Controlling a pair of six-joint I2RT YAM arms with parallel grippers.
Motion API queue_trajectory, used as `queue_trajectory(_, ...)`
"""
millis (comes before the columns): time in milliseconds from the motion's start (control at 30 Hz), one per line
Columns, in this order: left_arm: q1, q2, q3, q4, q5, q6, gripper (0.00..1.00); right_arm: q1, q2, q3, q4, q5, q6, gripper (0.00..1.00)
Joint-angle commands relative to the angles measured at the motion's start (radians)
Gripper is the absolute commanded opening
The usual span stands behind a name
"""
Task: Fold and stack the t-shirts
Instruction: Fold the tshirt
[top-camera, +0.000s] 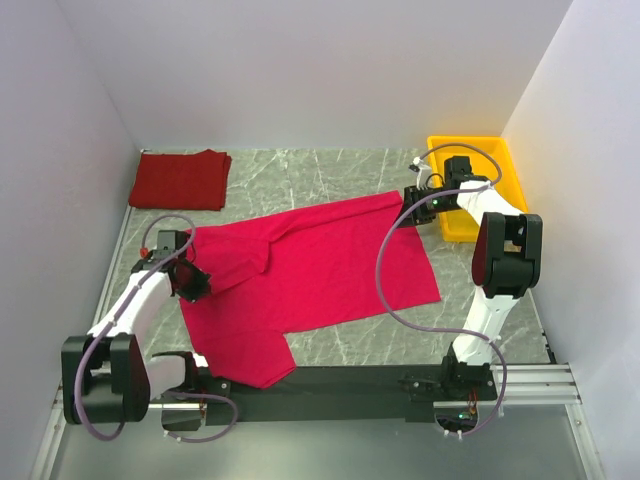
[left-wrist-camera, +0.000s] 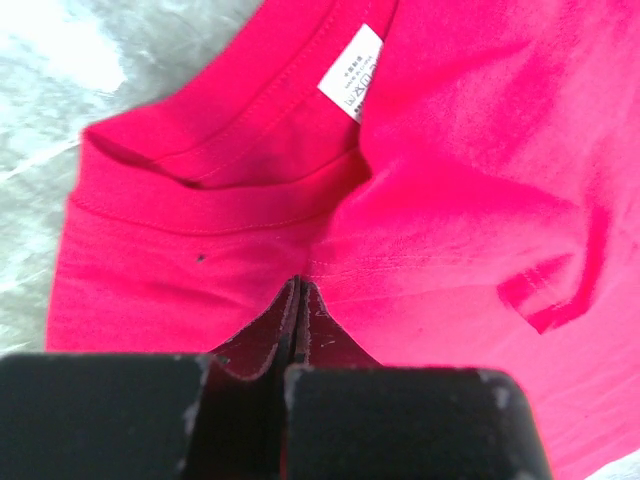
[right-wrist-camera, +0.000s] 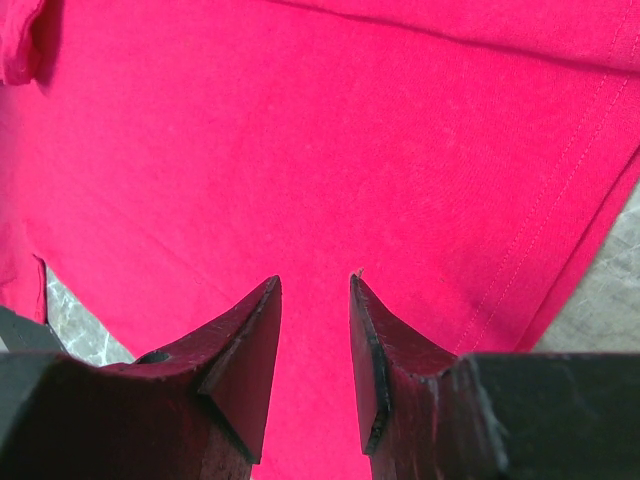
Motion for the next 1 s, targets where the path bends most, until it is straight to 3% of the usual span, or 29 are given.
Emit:
queue_trajectory(0,0.021,-0.051,0.004,-0.036,0.006,0.024,0.01,0.001,-0.051,0.004,0.027,-0.025,0.012,0.41)
queue_trajectory(300,0.055,-0.062,0.029,-0.069,0.012,0.035,0.01,0.001,-0.052,0.005,0.027,-0.030,0.012,0.41)
queue_trajectory(667,0.079,-0.077,0.023,-0.069,0.151,0.081,0.01,0.002,-0.049,0.007,0.033,-0.033,0.015,0.41)
queue_trajectory(800,0.079,-0.096,0.030,0.013,0.257,0.143,0.01,0.043,-0.046,0.018,-0.006,-0.019,-0.028,0.42)
queue_trajectory(967,0.079,-0.115,0.088,0.033,0.258,0.187,0.41,0.250,-0.023,0.067,-0.088,-0.074,-0.017,0.43)
